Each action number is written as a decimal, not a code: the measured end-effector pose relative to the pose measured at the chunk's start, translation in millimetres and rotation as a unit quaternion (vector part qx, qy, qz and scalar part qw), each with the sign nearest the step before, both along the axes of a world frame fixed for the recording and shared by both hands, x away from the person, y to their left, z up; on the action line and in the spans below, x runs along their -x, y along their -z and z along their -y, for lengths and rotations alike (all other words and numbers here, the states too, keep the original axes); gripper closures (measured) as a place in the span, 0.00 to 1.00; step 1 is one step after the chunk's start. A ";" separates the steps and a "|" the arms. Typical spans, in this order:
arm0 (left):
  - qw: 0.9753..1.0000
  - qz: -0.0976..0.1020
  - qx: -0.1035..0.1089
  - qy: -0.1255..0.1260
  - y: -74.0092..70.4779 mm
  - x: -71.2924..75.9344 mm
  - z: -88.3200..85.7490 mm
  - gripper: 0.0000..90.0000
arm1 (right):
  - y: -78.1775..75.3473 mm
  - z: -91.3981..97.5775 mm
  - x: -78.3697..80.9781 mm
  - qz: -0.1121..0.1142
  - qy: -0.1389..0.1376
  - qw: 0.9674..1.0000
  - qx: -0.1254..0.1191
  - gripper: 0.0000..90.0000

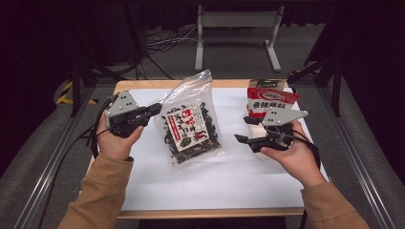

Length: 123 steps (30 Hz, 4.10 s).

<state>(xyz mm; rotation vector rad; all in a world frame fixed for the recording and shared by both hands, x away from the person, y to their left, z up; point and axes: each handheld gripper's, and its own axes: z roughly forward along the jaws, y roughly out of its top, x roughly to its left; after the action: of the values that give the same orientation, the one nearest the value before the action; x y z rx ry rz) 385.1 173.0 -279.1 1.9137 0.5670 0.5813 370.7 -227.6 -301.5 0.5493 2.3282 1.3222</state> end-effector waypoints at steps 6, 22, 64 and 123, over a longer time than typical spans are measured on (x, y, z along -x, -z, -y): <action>0.999 0.019 -0.003 0.047 -3.4 6.3 4.7 0.99 | -0.1 -10.2 -1.0 -0.023 -0.012 0.999 -0.025 0.41; 0.990 0.027 0.014 0.138 -8.4 16.8 12.8 0.99 | 1.8 -40.1 -3.8 -0.070 -0.052 0.996 -0.027 0.38; 0.981 -0.008 0.074 0.180 -8.8 10.6 2.6 0.69 | -4.6 -33.2 1.1 -0.137 -0.110 0.984 -0.009 0.88; 0.987 -0.119 0.069 0.080 26.4 -29.5 -23.4 0.38 | -79.5 76.5 2.6 -0.029 0.046 0.999 -0.006 0.87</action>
<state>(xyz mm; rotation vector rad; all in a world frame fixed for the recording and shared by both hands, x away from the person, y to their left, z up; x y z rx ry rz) 414.6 196.4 -305.5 1.8883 0.5819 0.2046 368.1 -304.1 -222.0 0.6983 2.3124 1.2942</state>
